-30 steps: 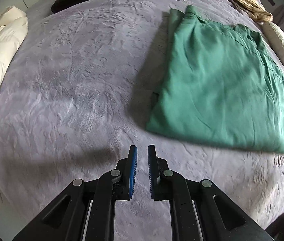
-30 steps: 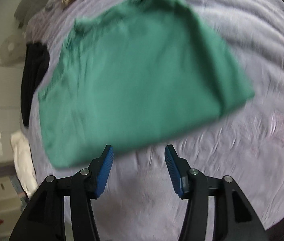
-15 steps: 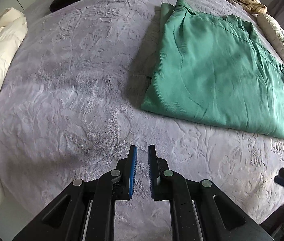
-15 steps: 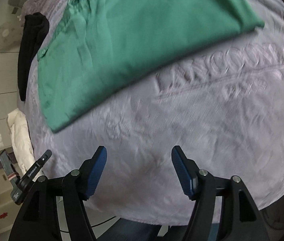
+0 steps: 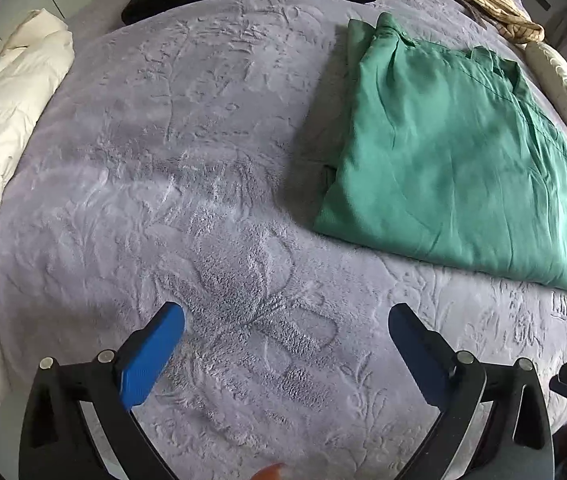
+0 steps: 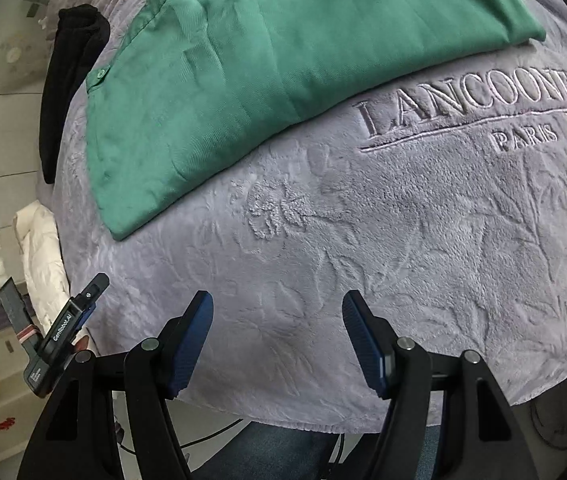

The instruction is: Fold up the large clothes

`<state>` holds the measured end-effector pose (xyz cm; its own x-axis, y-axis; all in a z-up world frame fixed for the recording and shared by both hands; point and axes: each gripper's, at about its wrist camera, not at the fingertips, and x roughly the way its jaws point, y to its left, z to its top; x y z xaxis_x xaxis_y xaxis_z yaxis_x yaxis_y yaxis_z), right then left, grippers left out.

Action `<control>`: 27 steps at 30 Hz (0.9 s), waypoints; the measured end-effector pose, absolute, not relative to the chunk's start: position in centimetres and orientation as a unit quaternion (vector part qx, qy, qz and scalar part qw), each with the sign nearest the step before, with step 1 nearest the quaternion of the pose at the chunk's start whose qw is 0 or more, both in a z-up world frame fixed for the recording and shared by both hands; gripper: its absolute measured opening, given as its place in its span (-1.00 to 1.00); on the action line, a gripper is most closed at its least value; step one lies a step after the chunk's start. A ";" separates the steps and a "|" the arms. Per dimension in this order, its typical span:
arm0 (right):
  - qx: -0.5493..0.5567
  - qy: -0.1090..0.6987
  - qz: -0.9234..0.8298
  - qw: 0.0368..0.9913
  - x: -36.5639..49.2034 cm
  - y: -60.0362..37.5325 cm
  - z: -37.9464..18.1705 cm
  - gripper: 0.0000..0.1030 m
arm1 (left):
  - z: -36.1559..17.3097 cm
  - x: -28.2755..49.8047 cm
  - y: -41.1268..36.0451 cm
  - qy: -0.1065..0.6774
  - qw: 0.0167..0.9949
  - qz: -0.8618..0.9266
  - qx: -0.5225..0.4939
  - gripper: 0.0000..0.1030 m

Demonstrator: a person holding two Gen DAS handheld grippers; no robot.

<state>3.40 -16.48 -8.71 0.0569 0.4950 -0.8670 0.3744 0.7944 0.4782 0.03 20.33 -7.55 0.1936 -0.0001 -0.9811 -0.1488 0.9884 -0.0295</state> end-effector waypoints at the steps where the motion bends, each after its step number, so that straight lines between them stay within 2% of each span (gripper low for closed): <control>1: 0.315 0.683 0.046 0.657 3.5 -16.3 -8.6 0.54 | -7.5 0.2 20.5 0.631 0.772 0.050 -0.056 0.98; 4: 0.302 0.666 0.050 0.681 3.7 -15.5 -7.9 0.99 | -7.6 0.3 20.7 0.627 0.775 0.059 -0.047 0.98; 8: 0.288 0.656 0.066 0.694 3.9 -14.2 -7.2 0.99 | -8.4 0.8 21.2 0.636 0.768 0.054 -0.053 0.98; 16: 0.317 0.686 0.074 0.650 3.2 -13.1 -8.7 0.99 | -9.1 1.4 21.5 0.645 0.760 0.037 -0.072 0.98; 27: 0.371 0.676 0.040 0.636 1.5 -14.3 -9.9 0.99 | -9.5 3.9 21.2 0.642 0.765 0.020 -0.057 0.98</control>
